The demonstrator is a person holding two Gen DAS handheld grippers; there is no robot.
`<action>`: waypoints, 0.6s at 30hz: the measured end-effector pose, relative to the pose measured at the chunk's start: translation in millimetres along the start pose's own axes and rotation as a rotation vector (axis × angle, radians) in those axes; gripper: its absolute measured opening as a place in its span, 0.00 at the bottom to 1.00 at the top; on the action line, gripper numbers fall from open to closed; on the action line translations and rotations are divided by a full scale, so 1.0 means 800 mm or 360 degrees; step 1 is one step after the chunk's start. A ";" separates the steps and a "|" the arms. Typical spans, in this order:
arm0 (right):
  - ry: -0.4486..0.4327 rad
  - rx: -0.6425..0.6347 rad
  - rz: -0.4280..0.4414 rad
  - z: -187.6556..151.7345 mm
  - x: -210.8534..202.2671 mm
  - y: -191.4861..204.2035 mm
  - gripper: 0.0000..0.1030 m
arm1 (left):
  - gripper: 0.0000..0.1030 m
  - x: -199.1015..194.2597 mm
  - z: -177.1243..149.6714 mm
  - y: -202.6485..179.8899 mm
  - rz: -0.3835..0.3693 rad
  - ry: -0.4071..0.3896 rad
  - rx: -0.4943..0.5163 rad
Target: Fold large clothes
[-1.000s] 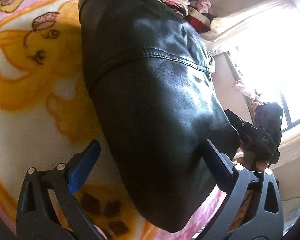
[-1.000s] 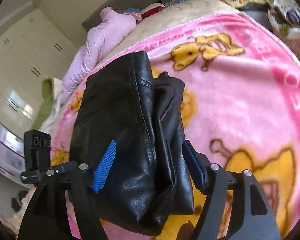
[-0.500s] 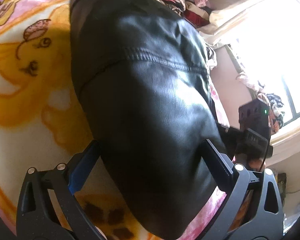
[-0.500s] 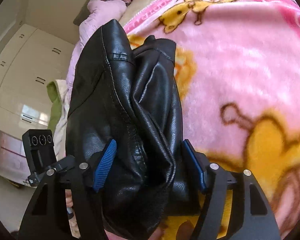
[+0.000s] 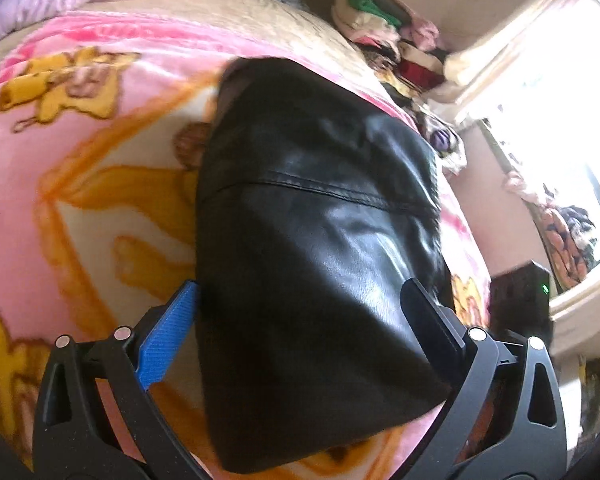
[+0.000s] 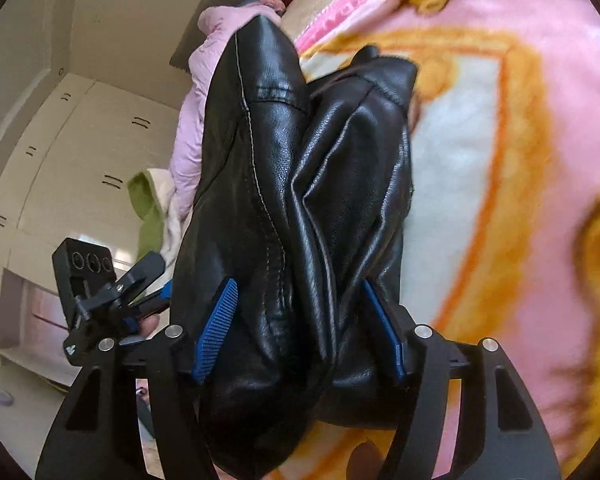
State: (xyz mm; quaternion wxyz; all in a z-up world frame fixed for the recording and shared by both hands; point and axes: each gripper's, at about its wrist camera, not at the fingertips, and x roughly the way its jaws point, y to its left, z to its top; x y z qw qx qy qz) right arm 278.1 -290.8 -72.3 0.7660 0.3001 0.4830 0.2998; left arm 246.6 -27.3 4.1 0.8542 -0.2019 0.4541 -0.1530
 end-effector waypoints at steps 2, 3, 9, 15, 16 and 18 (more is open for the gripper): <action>-0.0012 -0.0112 -0.0092 0.000 0.002 0.011 0.61 | 0.90 -0.003 -0.003 0.008 0.0021 0.0003 -0.0013; -0.0009 -0.0114 -0.0121 0.003 0.000 0.010 0.63 | 0.90 -0.008 -0.009 0.013 0.0028 0.0013 -0.0008; -0.0243 -0.0184 -0.0336 0.013 -0.080 0.012 0.83 | 0.90 0.011 -0.032 -0.014 0.0226 0.0039 0.0211; -0.0439 -0.0212 -0.0331 0.062 -0.075 0.036 0.78 | 0.90 0.011 -0.041 -0.024 0.0295 0.0021 0.0266; -0.0439 -0.0214 -0.0353 0.071 -0.063 0.040 0.76 | 0.90 0.010 -0.043 -0.026 0.0305 0.0023 0.0284; -0.0467 -0.0253 -0.0487 0.093 -0.036 0.045 0.71 | 0.90 0.007 -0.047 -0.030 0.0321 0.0024 0.0305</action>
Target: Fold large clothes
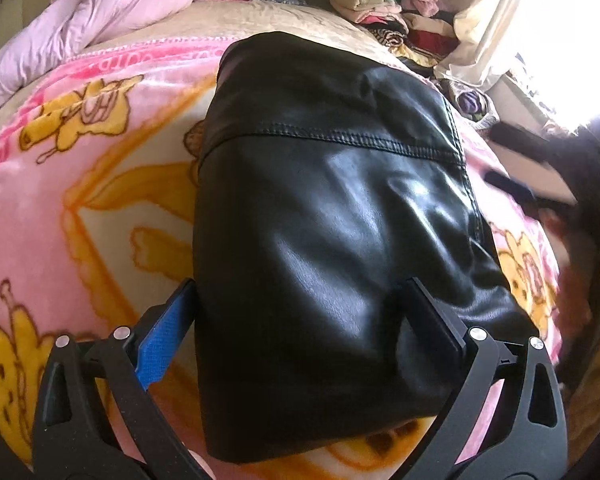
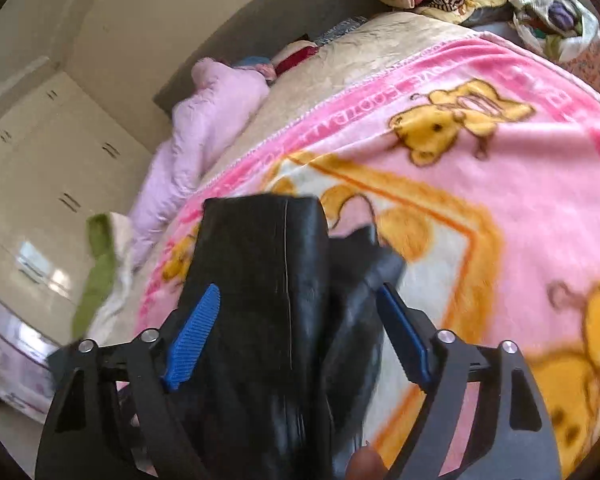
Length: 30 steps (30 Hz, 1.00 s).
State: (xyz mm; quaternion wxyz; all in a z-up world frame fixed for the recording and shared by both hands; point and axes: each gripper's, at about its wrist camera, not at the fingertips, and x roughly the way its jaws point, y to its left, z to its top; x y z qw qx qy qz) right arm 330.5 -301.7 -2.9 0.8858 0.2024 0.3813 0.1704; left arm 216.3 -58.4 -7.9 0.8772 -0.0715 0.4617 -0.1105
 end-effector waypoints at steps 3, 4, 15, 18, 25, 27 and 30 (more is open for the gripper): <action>0.0099 -0.0011 0.0035 0.003 0.027 0.007 0.11 | 0.90 -0.001 -0.002 -0.008 0.0030 0.0002 0.0041; 0.0076 0.0007 0.0099 0.003 0.020 0.008 0.10 | 0.90 -0.001 -0.004 -0.010 0.0041 0.0002 0.0060; 0.0107 0.0112 -0.0038 -0.023 0.039 -0.057 0.24 | 0.92 0.002 -0.019 -0.033 0.0065 -0.0027 0.0244; 0.0089 0.0104 -0.0076 -0.025 0.038 -0.052 0.28 | 0.92 0.000 -0.018 -0.033 0.0062 -0.0022 0.0232; 0.0033 0.0025 -0.0140 -0.034 -0.003 -0.032 0.59 | 0.92 -0.004 -0.019 -0.027 0.0049 -0.0016 0.0190; 0.0028 0.0027 -0.0115 -0.040 -0.013 -0.030 0.62 | 0.92 -0.006 -0.020 -0.028 0.0049 -0.0017 0.0183; 0.0016 -0.0005 -0.0055 -0.053 -0.033 -0.021 0.68 | 0.92 -0.008 -0.022 -0.028 0.0043 -0.0019 0.0182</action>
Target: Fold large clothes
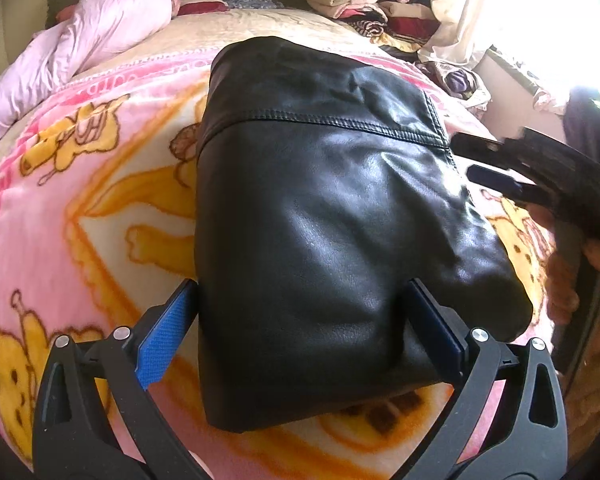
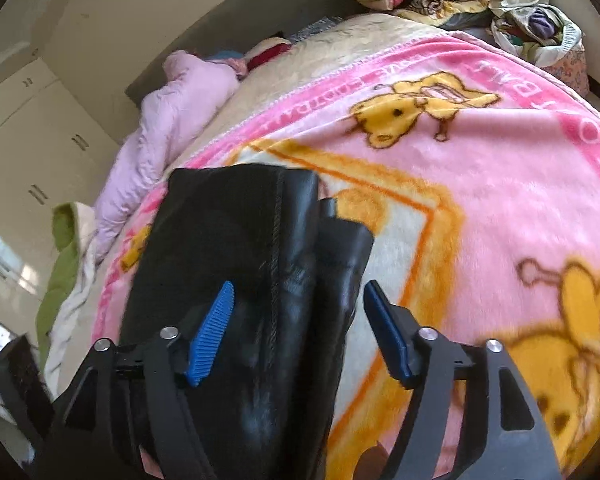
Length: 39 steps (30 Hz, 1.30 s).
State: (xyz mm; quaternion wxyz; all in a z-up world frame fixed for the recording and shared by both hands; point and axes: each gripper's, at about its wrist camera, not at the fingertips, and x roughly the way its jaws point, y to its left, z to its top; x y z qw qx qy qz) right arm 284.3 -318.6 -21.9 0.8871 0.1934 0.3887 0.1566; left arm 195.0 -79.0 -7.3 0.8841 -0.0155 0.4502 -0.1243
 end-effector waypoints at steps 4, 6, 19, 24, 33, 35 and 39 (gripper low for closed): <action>-0.0006 -0.0054 0.0028 -0.021 -0.027 0.012 0.74 | 0.92 -0.003 -0.003 0.000 -0.0004 0.0000 -0.0011; -0.0009 -0.0077 0.0011 -0.034 -0.039 0.017 0.75 | 0.92 -0.005 -0.004 -0.001 -0.0004 -0.0001 -0.0010; -0.0157 -0.0214 -0.0090 -0.107 -0.108 0.048 0.94 | 0.92 -0.055 -0.022 -0.002 0.0009 -0.0113 -0.0050; -0.0253 -0.0277 -0.0129 -0.116 -0.133 0.065 0.96 | 0.92 -0.084 -0.031 -0.003 0.0047 -0.0171 -0.0073; -0.0324 -0.0322 -0.0164 -0.144 -0.165 0.083 0.96 | 0.92 -0.127 -0.058 0.000 0.0074 -0.0246 -0.0071; -0.0339 -0.0335 -0.0145 -0.154 -0.172 0.087 0.96 | 0.92 -0.136 -0.066 0.001 0.0081 -0.0259 -0.0073; -0.0380 -0.0378 -0.0143 -0.169 -0.184 0.094 0.96 | 0.92 -0.152 -0.087 0.002 0.0096 -0.0298 -0.0085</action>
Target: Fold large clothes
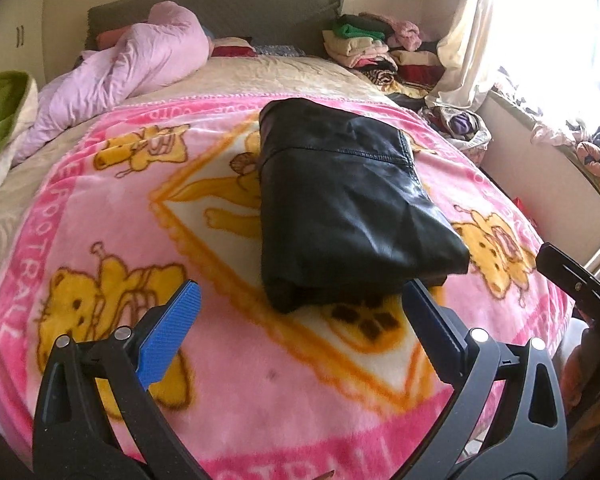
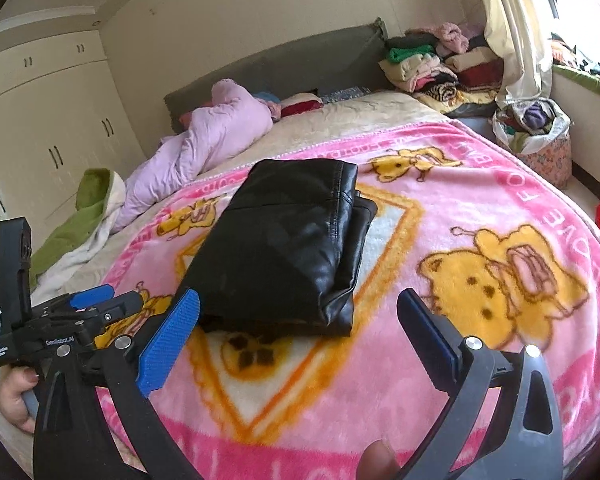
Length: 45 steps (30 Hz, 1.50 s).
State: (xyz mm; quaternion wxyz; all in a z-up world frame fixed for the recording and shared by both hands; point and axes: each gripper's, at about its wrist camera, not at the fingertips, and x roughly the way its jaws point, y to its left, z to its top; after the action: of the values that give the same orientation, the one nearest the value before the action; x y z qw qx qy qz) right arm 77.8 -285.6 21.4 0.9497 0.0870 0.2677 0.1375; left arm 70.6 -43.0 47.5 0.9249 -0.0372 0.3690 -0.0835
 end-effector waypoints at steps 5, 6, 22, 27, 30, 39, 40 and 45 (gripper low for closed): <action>-0.0076 -0.0065 -0.0037 -0.013 -0.022 0.015 0.96 | 0.92 -0.013 -0.021 -0.001 0.0002 -0.0038 -0.0007; -0.0082 -0.0070 -0.0042 -0.015 -0.024 0.016 0.96 | 0.92 -0.014 -0.024 -0.001 -0.0002 -0.0043 -0.0011; -0.0031 -0.0148 -0.0185 -0.054 -0.003 0.022 0.96 | 0.92 0.001 -0.053 0.007 0.0082 -0.0029 -0.0043; -0.0007 -0.0152 -0.0189 -0.058 0.002 0.022 0.96 | 0.92 0.002 -0.056 0.009 0.0090 -0.0040 -0.0052; -0.0001 -0.0149 -0.0192 -0.060 0.003 0.021 0.96 | 0.92 0.000 -0.057 0.008 0.0097 -0.0052 -0.0034; 0.0003 -0.0153 -0.0199 -0.063 0.003 0.021 0.96 | 0.92 -0.002 -0.056 0.008 0.0114 -0.0047 -0.0027; 0.0003 -0.0153 -0.0201 -0.063 0.003 0.021 0.96 | 0.92 -0.001 -0.056 0.008 0.0112 -0.0043 -0.0026; 0.0004 -0.0156 -0.0200 -0.063 0.003 0.022 0.96 | 0.92 -0.002 -0.055 0.008 0.0117 -0.0043 -0.0025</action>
State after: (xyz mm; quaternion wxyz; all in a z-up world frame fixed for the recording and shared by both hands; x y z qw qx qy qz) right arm 49.2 -263.8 -17.8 0.9592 0.0232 0.2668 0.0907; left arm 39.8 -36.8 15.8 0.9319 -0.0320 0.3583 -0.0461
